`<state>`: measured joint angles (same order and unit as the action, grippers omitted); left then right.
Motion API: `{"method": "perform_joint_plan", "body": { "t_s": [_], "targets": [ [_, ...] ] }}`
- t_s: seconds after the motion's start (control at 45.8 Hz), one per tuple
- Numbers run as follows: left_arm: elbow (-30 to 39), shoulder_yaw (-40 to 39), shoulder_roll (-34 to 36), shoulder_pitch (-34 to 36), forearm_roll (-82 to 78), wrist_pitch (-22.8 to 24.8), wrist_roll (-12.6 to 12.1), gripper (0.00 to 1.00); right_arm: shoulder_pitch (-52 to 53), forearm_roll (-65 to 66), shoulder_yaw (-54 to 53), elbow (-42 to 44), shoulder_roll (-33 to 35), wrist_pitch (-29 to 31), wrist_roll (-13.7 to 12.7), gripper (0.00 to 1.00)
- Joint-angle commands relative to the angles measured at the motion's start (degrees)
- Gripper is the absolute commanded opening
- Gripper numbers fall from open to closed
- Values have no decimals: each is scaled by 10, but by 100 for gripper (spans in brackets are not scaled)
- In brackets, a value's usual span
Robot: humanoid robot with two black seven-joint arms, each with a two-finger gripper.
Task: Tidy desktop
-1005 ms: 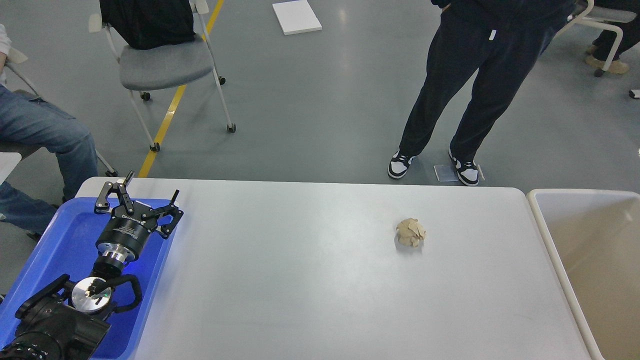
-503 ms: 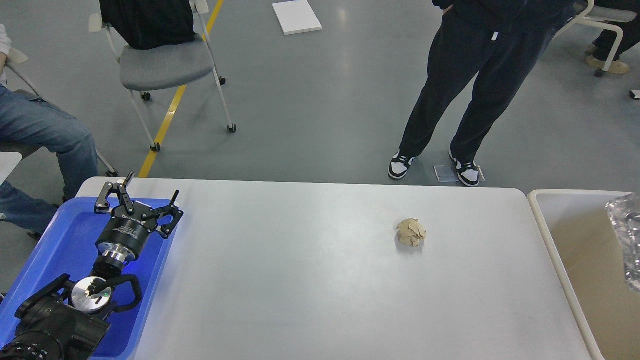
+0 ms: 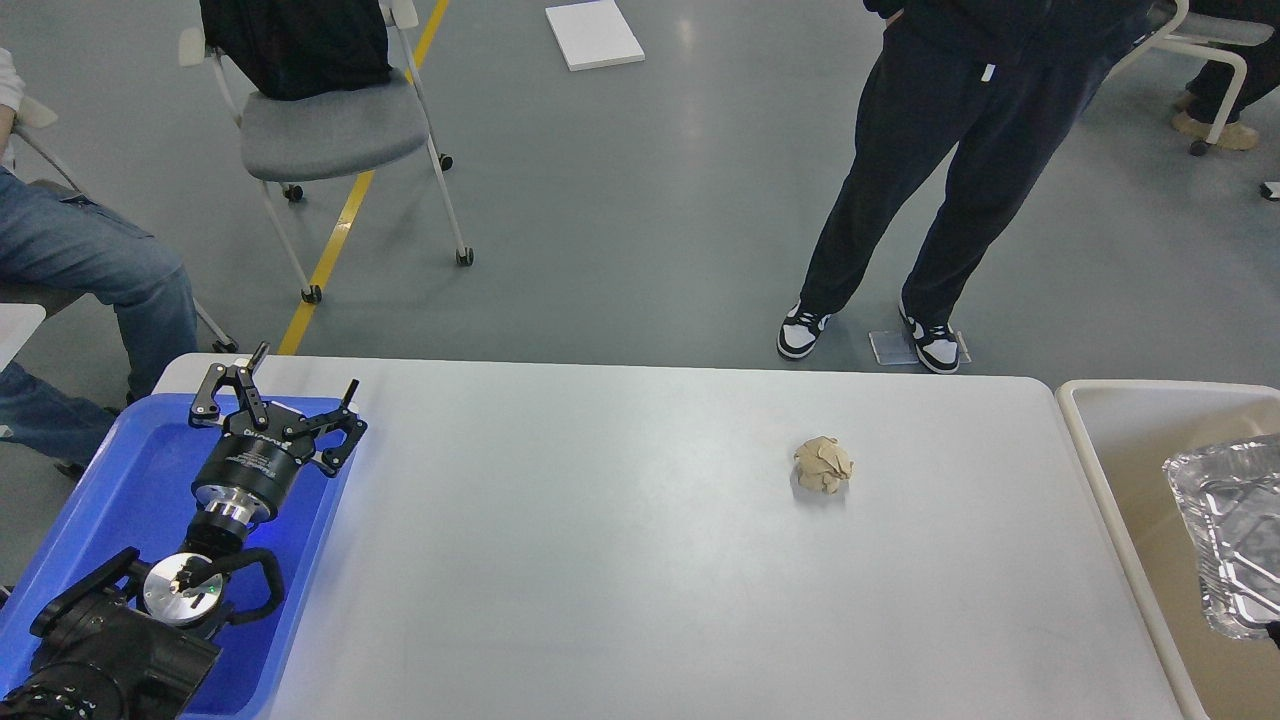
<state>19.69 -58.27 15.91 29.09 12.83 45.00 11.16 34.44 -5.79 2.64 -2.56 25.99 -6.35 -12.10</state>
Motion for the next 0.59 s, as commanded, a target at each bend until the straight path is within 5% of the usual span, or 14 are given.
{"method": "perform_joint_plan", "body": {
  "t_s": [0.0,0.415,0.568],
  "targets": [
    [0,0,0,0,0,0,0,100,-7,1,-3,4,-2,1,9,100],
    [0,0,0,0,0,0,0,100,58,2,-2,2,53,11,8,100],
    [0,0,0,0,0,0,0,100,103,7,-2,-2,72,55,8,100]
  ]
}}
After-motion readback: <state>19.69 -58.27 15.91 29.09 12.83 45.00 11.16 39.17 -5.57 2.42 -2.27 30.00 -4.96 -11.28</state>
